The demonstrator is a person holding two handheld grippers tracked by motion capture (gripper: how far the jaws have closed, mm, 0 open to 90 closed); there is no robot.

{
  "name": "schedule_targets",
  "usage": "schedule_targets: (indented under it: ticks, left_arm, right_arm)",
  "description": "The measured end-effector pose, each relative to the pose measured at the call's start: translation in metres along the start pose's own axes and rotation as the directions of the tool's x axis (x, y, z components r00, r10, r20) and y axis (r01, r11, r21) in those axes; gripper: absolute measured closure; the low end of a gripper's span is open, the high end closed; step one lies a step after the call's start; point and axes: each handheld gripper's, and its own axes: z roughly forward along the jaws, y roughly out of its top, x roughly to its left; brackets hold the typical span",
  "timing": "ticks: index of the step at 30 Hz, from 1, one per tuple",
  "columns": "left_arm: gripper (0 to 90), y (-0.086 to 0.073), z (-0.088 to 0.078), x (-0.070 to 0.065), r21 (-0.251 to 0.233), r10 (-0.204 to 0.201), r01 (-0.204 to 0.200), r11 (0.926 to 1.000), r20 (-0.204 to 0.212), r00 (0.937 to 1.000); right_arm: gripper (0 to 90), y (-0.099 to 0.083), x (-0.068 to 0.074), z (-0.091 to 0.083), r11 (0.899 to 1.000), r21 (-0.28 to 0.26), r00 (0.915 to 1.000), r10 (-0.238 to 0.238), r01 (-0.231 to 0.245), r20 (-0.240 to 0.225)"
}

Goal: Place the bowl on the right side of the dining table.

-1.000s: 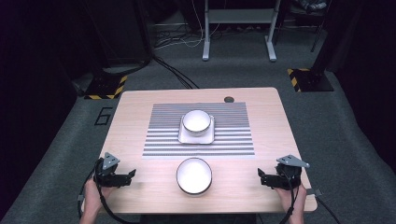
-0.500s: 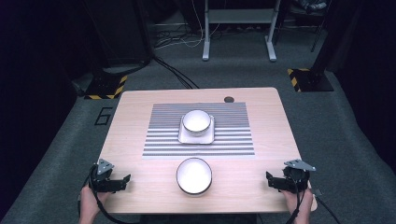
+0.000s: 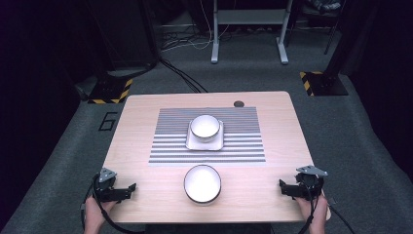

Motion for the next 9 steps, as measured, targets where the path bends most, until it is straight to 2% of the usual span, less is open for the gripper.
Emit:
schedule_targets:
  ticks: [9]
  left_arm:
    - [1.5,0.0055,0.0066,0.0005,-0.003,-0.020,0.020,0.9998,-0.017,0.9997]
  right_arm:
    - [0.0,0.0004,0.0013,0.0006,1.000,-0.002,0.9998,0.013,-0.013,0.016]
